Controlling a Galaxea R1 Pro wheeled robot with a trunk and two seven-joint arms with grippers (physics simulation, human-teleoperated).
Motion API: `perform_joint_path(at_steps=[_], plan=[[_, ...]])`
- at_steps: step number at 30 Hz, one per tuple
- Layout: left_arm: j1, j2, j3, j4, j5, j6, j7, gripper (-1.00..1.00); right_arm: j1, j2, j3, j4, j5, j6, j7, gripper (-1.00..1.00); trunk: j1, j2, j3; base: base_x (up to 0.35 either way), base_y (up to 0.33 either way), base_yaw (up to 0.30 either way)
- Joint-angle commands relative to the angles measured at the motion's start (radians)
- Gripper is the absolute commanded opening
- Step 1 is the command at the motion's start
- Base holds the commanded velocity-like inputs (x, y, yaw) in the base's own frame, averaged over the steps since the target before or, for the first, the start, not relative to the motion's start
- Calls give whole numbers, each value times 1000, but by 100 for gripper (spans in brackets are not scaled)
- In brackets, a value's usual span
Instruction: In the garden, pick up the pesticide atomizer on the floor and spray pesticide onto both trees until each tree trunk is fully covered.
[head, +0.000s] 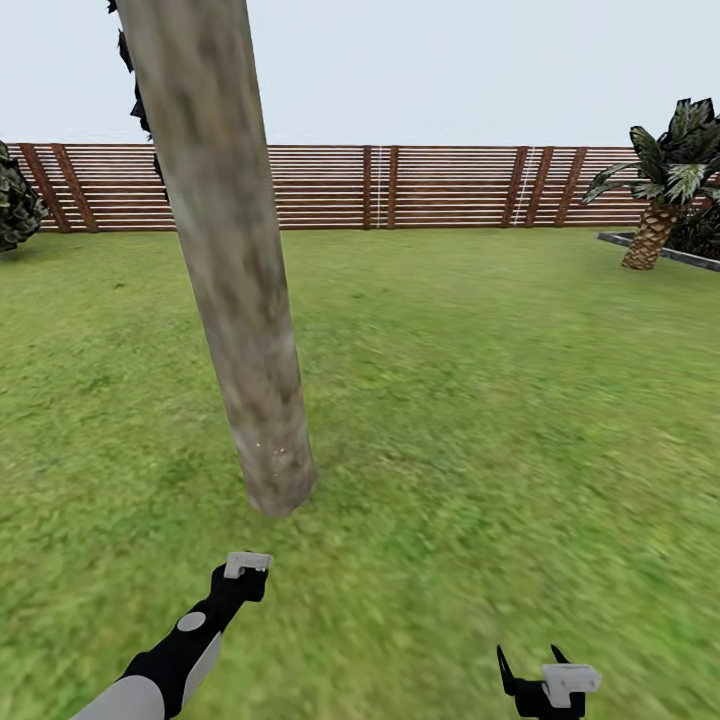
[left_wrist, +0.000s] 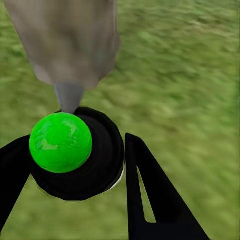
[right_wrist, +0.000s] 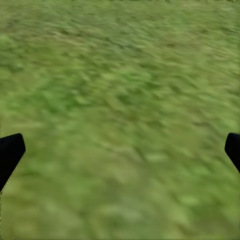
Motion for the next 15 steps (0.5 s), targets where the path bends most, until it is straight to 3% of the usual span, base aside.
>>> perform_joint_path(at_steps=[1, 4, 6, 9, 13, 14, 15], plan=[[0, -1, 0, -2, -1, 0, 0, -100, 0, 0, 0, 0, 0, 0, 0, 100, 0, 0, 0, 115, 60, 0], [0, -3, -2, -3, -4, 2, -1, -100, 0, 0, 0, 0, 0, 0, 0, 100, 0, 0, 0, 33, 17, 0], [0, -56, -14, 0, -33, 7, -5, -100, 0, 1, 0, 1, 0, 0, 0, 100, 0, 0, 0, 5, 2, 0], [0, -84, -23, -7, -73, 16, -3, -100, 0, 1, 0, 1, 0, 0, 0, 100, 0, 0, 0, 1, 1, 0], [-4, -65, -5, -13, -48, 109, -3, -100, 0, 2, 0, -1, 0, 0, 0, 100, 0, 0, 0, 0, 0, 0], [-5, 11, 34, -15, -29, 166, -6, -100, 0, 2, 0, -1, 0, 0, 0, 100, 0, 0, 0, 0, 0, -170], [-5, 19, 37, -15, -30, 164, -3, -100, 0, 2, 0, -1, 0, 0, 0, 100, 0, 0, 0, -55, 0, -214]])
